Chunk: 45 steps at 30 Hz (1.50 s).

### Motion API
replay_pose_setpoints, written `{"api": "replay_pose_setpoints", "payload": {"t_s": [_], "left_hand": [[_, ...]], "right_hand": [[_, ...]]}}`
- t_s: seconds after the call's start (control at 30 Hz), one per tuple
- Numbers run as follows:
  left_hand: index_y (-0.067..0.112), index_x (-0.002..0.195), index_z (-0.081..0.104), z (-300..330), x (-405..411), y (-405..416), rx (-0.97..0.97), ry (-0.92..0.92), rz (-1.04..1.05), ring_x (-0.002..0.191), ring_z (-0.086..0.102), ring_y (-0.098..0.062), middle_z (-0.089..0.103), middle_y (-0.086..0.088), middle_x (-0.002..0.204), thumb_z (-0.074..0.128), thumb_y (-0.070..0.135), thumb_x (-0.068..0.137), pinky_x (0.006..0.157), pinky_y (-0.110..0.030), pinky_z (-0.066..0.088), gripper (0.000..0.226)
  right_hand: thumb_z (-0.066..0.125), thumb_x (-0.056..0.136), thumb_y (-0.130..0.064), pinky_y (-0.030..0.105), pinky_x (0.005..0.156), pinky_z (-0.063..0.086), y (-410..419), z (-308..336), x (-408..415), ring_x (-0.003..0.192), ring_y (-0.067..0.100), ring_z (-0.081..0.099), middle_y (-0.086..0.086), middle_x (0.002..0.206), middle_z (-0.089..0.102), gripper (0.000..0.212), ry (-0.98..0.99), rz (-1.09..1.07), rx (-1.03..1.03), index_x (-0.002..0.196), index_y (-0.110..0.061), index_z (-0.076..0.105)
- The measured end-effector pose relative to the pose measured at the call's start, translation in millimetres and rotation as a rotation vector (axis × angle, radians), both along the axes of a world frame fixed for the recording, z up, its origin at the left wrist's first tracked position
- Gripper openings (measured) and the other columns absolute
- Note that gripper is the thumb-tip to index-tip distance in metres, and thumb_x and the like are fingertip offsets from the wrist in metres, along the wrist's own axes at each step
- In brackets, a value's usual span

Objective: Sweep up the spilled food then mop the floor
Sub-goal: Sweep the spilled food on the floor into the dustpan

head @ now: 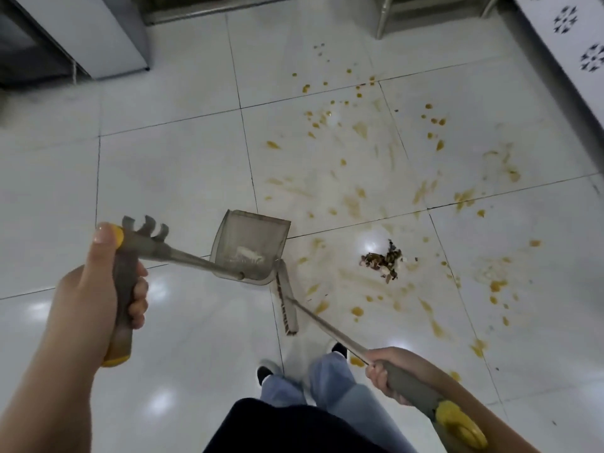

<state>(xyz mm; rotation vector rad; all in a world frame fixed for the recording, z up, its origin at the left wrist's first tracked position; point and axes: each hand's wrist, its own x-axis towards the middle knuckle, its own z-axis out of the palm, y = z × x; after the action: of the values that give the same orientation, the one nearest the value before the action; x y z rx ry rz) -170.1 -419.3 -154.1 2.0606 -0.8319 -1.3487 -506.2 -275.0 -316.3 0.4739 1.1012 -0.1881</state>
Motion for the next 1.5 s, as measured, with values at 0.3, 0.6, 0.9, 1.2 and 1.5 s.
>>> {"api": "replay_pose_setpoints", "payload": {"t_s": [0.3,0.6,0.9,1.2,1.5], "left_hand": [[0.012,0.071,0.046,-11,30,34,0.023,-0.049,0.053,0.027,0.034,-0.011,0.042,0.005,0.037,0.035,0.083,0.055,0.037,-0.021,0.032,0.073],[0.010,0.068,0.045,-16,21,48,0.007,-0.022,0.062,0.025,0.033,-0.009,0.042,0.007,0.035,0.035,0.082,0.063,0.032,-0.016,0.031,0.073],[0.008,0.069,0.046,-22,7,48,-0.009,0.008,-0.003,0.025,0.034,-0.012,0.043,0.005,0.036,0.034,0.083,0.061,0.039,-0.019,0.032,0.076],[0.008,0.069,0.049,-18,-21,41,-0.012,0.011,-0.067,0.026,0.036,-0.013,0.044,0.002,0.037,0.036,0.085,0.049,0.045,-0.025,0.033,0.081],[0.008,0.069,0.048,-20,-40,26,-0.005,-0.068,-0.109,0.025,0.035,-0.014,0.044,0.002,0.037,0.036,0.086,0.049,0.043,-0.022,0.034,0.081]], "right_hand": [[0.043,0.098,-0.011,0.011,0.030,0.039,-39,-8,-15,0.024,0.012,0.045,0.008,0.038,0.045,0.026,0.297,0.266,-0.065,0.072,-0.007,0.044],[0.051,0.096,-0.013,0.015,0.029,0.040,-55,-12,-58,0.025,0.015,0.048,0.011,0.060,0.047,0.023,0.461,0.347,-0.118,0.079,0.002,0.048],[0.046,0.097,-0.009,0.015,0.031,0.041,-43,17,-84,0.028,0.012,0.045,0.007,0.064,0.040,0.012,0.486,0.258,-0.195,0.085,-0.006,0.045],[0.046,0.096,-0.012,0.015,0.031,0.045,-18,3,-69,0.030,0.010,0.048,0.006,0.052,0.046,0.014,0.200,-0.183,-0.143,0.084,-0.004,0.045],[0.040,0.098,-0.014,0.015,0.031,0.045,-8,-8,-122,0.030,0.010,0.050,0.006,0.047,0.048,0.015,0.243,-0.463,-0.143,0.086,-0.006,0.043]]}}
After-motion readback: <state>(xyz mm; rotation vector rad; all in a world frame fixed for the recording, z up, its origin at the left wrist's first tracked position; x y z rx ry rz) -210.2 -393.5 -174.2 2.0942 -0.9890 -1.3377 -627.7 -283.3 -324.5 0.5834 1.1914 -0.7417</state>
